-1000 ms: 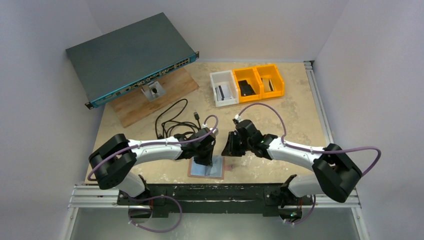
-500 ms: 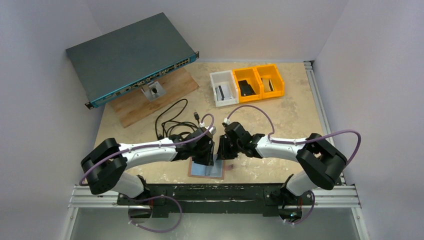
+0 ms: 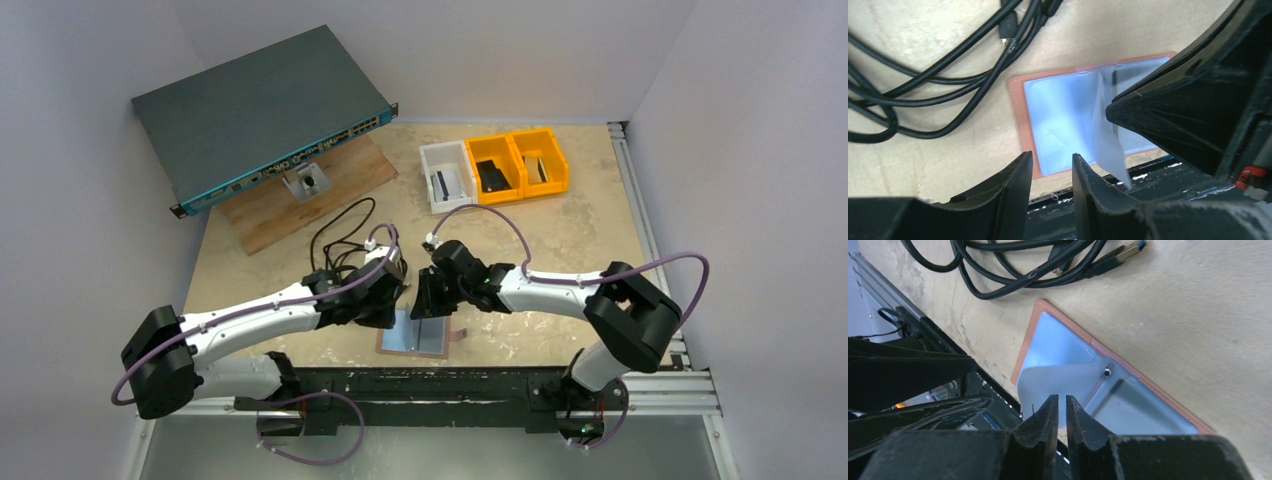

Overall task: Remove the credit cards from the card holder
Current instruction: Remove the credit card from the card holder.

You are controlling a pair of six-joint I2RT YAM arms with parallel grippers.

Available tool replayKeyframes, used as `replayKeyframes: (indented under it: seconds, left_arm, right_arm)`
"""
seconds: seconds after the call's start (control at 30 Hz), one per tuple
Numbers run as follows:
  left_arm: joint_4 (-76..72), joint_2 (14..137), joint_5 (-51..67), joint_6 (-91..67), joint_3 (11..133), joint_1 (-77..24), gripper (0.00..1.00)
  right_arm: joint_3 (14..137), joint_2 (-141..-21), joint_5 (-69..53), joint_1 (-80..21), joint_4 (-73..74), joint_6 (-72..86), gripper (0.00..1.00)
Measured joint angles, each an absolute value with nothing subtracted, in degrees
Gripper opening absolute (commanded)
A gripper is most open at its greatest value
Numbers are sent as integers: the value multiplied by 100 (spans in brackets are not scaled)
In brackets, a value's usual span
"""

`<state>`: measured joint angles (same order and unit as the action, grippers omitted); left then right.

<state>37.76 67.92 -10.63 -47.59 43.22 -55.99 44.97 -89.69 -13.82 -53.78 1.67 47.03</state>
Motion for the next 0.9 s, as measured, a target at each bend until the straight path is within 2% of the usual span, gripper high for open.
replayKeyframes:
  seconds: [0.33, 0.57, 0.77, 0.9]
  left_arm:
    - [4034, 6493, -1059, -4794, 4322, -5594, 34]
    - [3760, 6748, -755, -4801, 4322, -5594, 34]
    - [3400, 7330, -532, -4705, 4372, -5684, 41]
    - [3398, 7907, -607, -4534, 4803, -6069, 43]
  right_arm:
    - [4838, -9771, -1632, -5548, 163, 4580, 15]
    - [4862, -9769, -1597, -5548, 139, 4587, 18]
    - [4523, -8851, -1168, -5389, 375, 4720, 21]
    - [3931, -7911, -904, -4873, 515, 4899, 22]
